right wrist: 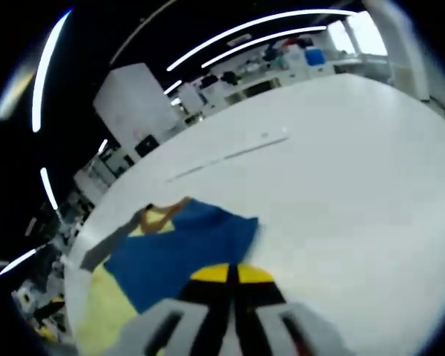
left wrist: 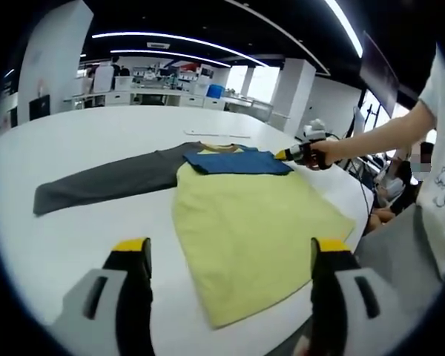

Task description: Fold the garment on the visible template until the final outline fits inside the template.

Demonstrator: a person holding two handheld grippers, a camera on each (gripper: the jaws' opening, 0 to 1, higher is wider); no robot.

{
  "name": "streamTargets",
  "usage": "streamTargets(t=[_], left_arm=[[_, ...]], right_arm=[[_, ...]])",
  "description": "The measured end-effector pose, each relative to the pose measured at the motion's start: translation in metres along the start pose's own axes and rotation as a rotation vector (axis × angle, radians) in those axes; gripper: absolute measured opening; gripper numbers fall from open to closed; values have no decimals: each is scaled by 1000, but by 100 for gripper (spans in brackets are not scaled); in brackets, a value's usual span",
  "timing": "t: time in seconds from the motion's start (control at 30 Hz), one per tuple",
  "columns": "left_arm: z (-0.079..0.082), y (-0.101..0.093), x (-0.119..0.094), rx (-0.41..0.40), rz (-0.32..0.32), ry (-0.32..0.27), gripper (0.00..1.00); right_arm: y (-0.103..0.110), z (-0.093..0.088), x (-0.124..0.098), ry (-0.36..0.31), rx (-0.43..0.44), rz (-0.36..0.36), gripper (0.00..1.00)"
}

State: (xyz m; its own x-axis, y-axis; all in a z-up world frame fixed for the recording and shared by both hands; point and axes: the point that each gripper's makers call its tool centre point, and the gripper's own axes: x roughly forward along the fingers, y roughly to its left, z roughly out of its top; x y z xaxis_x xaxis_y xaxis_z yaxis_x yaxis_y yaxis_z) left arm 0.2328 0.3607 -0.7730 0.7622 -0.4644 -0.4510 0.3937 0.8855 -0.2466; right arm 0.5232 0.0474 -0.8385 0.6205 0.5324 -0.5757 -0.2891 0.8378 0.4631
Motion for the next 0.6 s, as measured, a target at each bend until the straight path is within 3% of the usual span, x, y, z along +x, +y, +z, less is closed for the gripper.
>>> streamTargets(t=[0.23, 0.6], left_arm=[[-3, 0, 1, -1, -3, 11, 86], [-1, 0, 1, -1, 1, 4, 85]], right_arm=[[-3, 10, -3, -35, -25, -28, 0], [-4, 12, -5, -34, -37, -28, 0]])
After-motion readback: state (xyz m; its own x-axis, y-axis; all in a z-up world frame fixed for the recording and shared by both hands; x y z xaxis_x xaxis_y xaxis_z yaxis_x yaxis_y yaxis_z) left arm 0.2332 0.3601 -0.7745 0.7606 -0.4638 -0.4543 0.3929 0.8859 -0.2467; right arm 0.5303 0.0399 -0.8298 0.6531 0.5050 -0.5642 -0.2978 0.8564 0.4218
